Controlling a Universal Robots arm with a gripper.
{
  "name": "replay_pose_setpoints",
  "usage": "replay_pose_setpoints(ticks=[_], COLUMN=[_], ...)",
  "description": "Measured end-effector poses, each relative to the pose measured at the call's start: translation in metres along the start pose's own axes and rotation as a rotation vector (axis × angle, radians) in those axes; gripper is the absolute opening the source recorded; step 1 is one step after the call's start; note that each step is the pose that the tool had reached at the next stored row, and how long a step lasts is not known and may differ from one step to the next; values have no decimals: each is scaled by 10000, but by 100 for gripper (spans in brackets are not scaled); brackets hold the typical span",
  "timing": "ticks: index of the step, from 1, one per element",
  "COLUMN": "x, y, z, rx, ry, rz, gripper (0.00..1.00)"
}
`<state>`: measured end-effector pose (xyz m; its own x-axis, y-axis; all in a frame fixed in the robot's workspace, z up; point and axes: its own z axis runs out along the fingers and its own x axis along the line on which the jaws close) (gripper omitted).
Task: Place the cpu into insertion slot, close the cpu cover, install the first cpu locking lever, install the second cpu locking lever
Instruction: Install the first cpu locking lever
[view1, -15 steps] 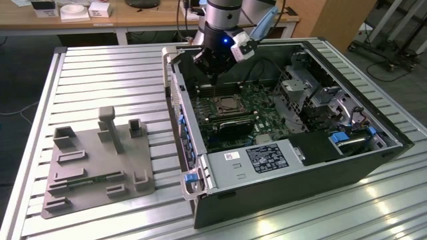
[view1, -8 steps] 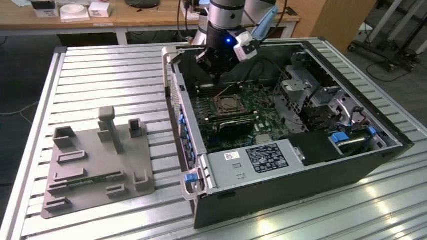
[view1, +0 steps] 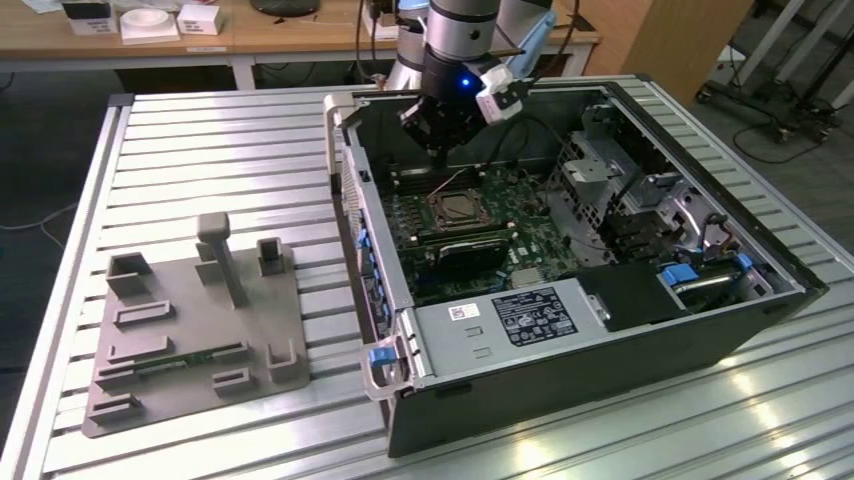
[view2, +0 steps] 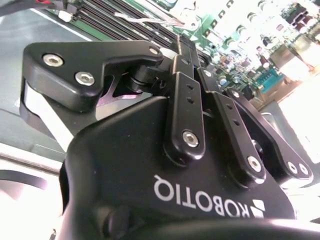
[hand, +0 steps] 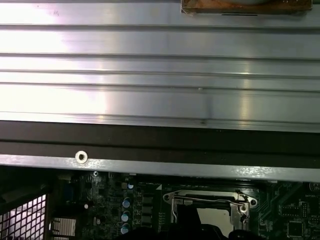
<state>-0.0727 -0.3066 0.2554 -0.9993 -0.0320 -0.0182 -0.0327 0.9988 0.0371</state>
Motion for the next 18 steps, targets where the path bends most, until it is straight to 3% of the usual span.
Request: replay_pose_setpoints(ticks=[7, 18], x=[-81, -85], y=[-1, -2], z=[54, 76], rx=[2, 2], ry=[1, 1], rz=[-1, 0], gripper=[10, 10])
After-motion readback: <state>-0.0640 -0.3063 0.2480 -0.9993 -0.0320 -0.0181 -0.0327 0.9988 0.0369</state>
